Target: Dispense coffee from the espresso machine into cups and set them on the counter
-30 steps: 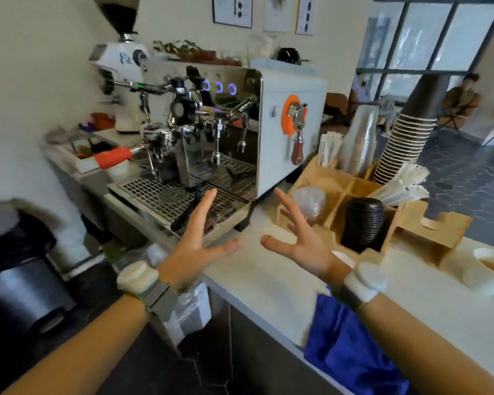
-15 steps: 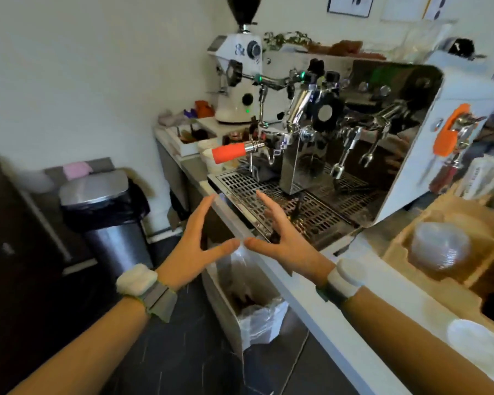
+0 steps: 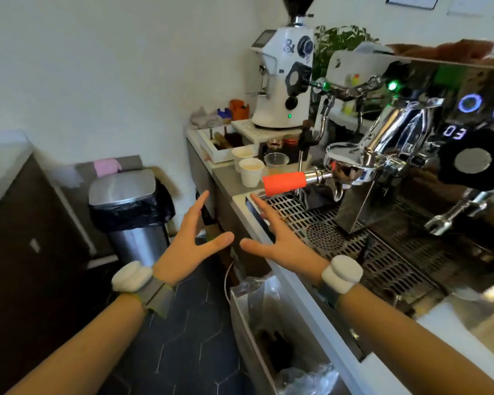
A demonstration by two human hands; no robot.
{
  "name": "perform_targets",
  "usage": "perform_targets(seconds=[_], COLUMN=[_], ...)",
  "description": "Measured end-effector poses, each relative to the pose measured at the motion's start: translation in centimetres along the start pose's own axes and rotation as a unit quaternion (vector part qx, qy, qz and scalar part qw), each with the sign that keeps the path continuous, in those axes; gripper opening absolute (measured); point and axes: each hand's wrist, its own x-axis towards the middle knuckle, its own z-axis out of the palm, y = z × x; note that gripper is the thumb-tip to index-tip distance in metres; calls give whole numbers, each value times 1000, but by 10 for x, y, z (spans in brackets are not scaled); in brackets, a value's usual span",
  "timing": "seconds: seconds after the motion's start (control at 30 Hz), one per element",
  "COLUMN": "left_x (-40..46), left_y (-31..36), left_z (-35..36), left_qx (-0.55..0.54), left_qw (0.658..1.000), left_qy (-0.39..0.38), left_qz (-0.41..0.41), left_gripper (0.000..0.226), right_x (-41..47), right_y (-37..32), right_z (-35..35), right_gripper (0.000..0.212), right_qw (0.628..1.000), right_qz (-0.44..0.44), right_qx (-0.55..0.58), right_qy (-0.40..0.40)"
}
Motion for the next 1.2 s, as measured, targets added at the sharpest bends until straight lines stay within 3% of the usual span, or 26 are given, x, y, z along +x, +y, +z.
perform_targets(seconds=[0.3, 0.53, 0.77, 1.03, 1.2], left_x=[82, 161, 209, 281, 339], left_y=[-42, -80, -105, -140, -161], left_z=[-42, -95, -127, -115, -89], left_qx=[-17, -19, -20, -38, -8], left_qw=[998, 984, 974, 962, 951], left_qy=[-69, -177, -227, -270, -309], left_qz=[-1, -5, -2, 5, 11], left_gripper=[94, 90, 84, 78, 89], right_x=[68, 135, 176, 223, 258], right_y=[23, 31, 38, 62, 91], right_z=[18, 39, 52, 29, 1], right_gripper=[88, 82, 82, 89, 97], right_qw=[997, 981, 966, 952, 938], right_qz=[42, 77, 120, 154, 187], right_qx=[-6, 5, 17, 0, -12], right_qy=[56, 178, 230, 265, 290])
